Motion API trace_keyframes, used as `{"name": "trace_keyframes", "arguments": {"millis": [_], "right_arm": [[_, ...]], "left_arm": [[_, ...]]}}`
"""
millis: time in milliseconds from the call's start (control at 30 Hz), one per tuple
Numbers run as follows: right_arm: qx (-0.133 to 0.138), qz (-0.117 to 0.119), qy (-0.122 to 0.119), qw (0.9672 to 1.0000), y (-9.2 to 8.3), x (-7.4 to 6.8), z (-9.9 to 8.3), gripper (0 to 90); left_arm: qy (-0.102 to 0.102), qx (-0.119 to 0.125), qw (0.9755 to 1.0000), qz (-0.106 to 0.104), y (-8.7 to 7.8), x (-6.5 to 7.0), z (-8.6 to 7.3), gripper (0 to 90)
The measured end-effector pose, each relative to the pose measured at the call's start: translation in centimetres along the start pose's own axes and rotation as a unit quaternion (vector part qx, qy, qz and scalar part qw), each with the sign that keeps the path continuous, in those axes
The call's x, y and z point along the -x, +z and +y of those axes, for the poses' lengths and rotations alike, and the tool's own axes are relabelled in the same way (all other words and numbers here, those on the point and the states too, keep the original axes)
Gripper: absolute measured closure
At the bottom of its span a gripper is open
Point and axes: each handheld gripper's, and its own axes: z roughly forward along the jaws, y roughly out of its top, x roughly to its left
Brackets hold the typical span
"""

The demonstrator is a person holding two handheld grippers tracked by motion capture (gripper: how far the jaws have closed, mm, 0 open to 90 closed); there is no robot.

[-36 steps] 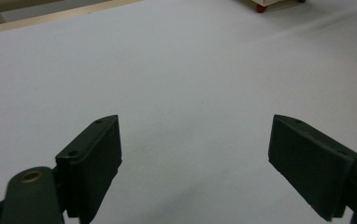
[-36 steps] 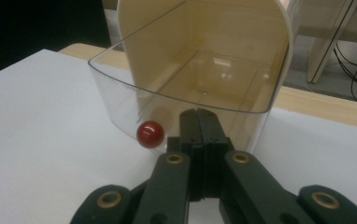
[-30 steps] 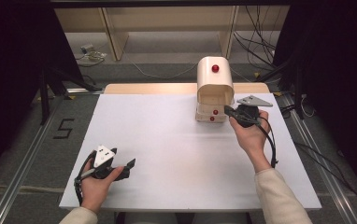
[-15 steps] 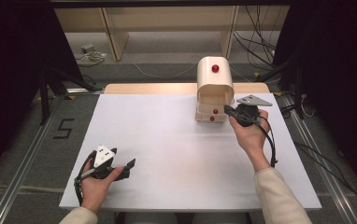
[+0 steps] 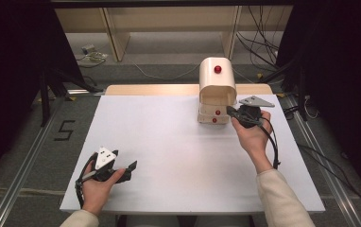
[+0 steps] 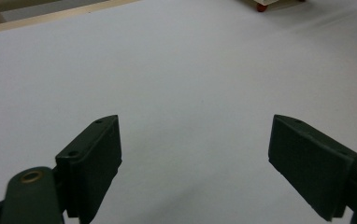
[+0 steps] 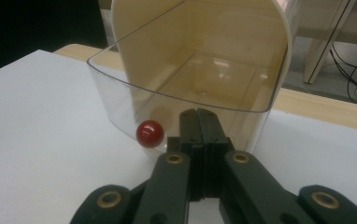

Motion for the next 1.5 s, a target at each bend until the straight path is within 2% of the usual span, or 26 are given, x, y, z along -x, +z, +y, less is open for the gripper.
{"name": "trace_keyframes", "arguments": {"millis": [1500], "right_arm": [[0.000,-0.012,-0.002,0.9999,0.78,0.30,0.07,90.0]], "left_arm": [[0.001,0.000,1.0000,0.001,-0.06,-0.07,0.02,16.9]]}}
